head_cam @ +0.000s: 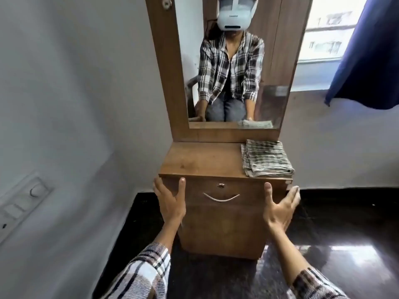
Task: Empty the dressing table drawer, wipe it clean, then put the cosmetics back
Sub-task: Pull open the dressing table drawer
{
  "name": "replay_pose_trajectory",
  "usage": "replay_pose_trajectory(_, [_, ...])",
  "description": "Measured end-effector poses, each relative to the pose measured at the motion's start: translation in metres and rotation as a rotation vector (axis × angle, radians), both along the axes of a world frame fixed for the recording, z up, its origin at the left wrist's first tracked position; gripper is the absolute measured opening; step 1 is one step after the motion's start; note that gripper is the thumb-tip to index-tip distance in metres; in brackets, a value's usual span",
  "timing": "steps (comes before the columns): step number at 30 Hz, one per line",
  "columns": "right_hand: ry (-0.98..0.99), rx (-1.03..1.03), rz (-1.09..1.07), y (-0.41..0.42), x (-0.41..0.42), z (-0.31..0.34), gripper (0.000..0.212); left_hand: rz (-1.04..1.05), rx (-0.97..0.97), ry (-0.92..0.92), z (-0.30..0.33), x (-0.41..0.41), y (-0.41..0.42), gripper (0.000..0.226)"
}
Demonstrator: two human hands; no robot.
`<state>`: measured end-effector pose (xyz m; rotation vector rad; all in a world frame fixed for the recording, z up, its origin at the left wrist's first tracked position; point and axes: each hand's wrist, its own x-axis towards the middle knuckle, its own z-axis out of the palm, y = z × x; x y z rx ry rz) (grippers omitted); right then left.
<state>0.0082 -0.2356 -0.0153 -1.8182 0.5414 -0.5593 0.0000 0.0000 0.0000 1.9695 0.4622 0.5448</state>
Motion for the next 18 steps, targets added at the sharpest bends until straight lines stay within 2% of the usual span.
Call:
replay_pose_trajectory(2, [-0.077, 0.083, -0.057, 0.003, 0.014, -0.009, 0.122, 0.030, -0.137, -0.086, -0.007, 0.014, -0.002, 0.096])
replay_pose_trajectory(4, [-0.156, 0.117, -0.115, 0.007, 0.025, -0.017, 0.122, 0.047, -0.213, -0.183, -0.016, 0.023, 0.000, 0.096])
replay_pose_trajectory(7, [-0.270, 0.194, -0.199, 0.011, 0.033, -0.024, 0.117, 0.130, -0.283, -0.289, -0.025, 0.036, 0.004, 0.084])
replay_pose_trajectory(9, [-0.293, 0.218, -0.249, 0.013, 0.034, -0.022, 0.110, 0.189, -0.323, -0.310, -0.026, 0.043, 0.008, 0.074])
replay_pose_trajectory(13, [-0.257, 0.248, -0.292, 0.010, 0.036, -0.017, 0.089, 0.230, -0.363, -0.289, -0.025, 0.052, 0.016, 0.034])
replay_pose_trajectory(18, [-0.235, 0.279, -0.306, 0.006, 0.025, -0.012, 0.081, 0.185, -0.352, -0.227, -0.024, 0.045, 0.023, 0.035])
